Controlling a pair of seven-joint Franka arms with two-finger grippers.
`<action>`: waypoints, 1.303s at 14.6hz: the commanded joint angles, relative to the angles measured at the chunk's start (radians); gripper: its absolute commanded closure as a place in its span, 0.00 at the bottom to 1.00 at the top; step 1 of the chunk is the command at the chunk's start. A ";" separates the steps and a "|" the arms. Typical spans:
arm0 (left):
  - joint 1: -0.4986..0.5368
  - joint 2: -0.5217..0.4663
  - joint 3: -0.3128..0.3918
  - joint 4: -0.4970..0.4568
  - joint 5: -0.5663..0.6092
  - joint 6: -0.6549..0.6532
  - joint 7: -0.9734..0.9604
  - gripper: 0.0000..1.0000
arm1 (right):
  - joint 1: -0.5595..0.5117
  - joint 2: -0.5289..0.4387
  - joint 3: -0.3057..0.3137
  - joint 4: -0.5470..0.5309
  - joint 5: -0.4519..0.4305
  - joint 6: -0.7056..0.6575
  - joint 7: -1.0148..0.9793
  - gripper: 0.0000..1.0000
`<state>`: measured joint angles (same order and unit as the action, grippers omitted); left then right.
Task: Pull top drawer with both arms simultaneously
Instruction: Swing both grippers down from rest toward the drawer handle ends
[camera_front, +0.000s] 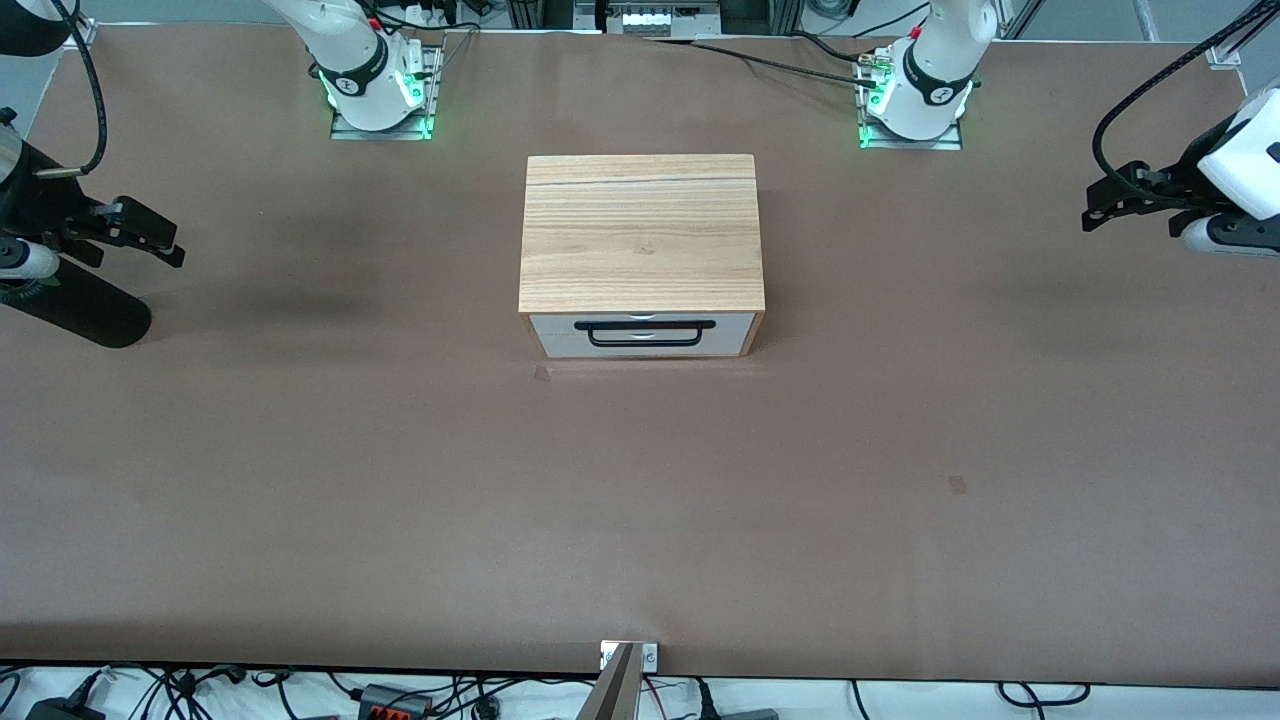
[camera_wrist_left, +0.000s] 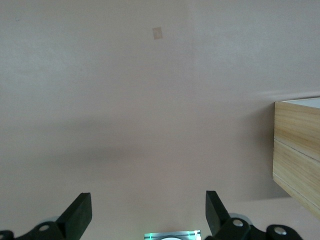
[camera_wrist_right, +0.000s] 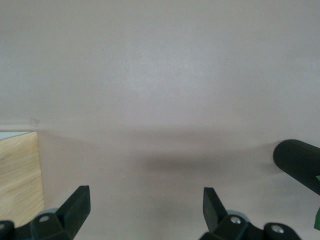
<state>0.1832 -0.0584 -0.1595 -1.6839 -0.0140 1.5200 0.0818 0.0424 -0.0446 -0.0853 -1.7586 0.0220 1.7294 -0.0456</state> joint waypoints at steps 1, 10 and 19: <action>0.009 0.009 -0.003 0.027 -0.014 -0.024 -0.004 0.00 | -0.003 0.003 0.001 0.017 0.004 -0.022 -0.003 0.00; 0.007 0.057 -0.003 0.055 -0.014 -0.044 -0.008 0.00 | 0.010 0.005 0.012 0.019 -0.002 -0.025 -0.016 0.00; 0.013 0.156 0.001 0.102 -0.133 -0.109 -0.005 0.00 | 0.005 0.129 0.010 0.019 0.113 -0.060 -0.013 0.00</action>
<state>0.1835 0.0500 -0.1595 -1.6399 -0.1192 1.4418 0.0817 0.0497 0.0325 -0.0770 -1.7622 0.0915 1.6971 -0.0478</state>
